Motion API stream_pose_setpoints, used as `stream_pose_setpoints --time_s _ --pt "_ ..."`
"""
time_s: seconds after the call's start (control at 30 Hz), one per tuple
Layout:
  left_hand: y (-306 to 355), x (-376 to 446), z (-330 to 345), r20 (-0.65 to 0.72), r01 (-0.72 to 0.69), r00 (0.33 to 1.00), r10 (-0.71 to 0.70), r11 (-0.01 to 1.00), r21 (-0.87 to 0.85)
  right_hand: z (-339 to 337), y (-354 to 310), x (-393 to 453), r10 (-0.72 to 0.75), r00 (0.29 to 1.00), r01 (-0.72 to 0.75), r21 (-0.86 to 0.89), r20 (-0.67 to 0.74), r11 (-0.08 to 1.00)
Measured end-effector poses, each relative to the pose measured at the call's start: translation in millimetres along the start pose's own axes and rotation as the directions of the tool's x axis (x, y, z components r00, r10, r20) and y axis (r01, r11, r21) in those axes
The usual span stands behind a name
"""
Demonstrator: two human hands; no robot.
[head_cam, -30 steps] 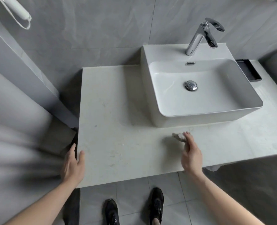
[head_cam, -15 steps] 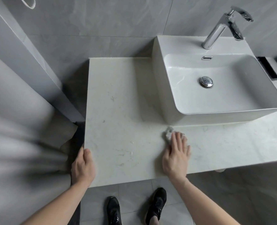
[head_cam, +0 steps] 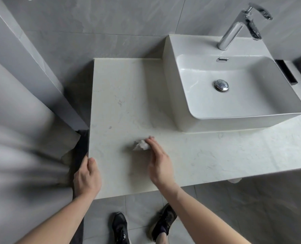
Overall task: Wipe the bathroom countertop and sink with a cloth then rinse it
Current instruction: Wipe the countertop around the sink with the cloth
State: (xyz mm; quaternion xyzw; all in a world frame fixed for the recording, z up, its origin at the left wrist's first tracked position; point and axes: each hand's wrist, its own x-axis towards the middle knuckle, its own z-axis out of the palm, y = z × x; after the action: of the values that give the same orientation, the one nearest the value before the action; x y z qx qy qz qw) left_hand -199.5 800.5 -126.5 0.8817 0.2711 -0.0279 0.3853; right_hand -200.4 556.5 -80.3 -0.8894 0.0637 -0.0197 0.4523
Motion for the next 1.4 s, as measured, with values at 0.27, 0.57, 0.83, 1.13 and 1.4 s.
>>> stream_pose_setpoints --time_s 0.27,0.57,0.83,1.13,1.4 --pt "-1 0 -1 0.038 0.030 0.999 -0.029 0.998 -0.046 -160 107 -24 0.312 0.887 -0.403 -0.239 -0.340 0.884" --pt "5 -2 -5 0.040 0.024 0.999 -0.021 0.998 -0.059 -44 70 -60 0.280 0.879 -0.411 -0.316 -0.387 0.855" --pt "-1 2 -3 0.018 0.030 0.999 -0.027 0.989 -0.147 77 -24 -94 -0.066 0.994 0.087 -0.288 0.083 0.954" --pt "2 0 -5 0.031 0.063 0.998 -0.059 0.988 -0.139 -12 1 -81 0.102 0.993 -0.094 0.123 -0.062 0.988" --pt "5 -1 -7 0.058 0.055 0.997 -0.048 0.990 -0.127 -154 105 -60 0.348 0.853 -0.439 -0.175 -0.389 0.881"
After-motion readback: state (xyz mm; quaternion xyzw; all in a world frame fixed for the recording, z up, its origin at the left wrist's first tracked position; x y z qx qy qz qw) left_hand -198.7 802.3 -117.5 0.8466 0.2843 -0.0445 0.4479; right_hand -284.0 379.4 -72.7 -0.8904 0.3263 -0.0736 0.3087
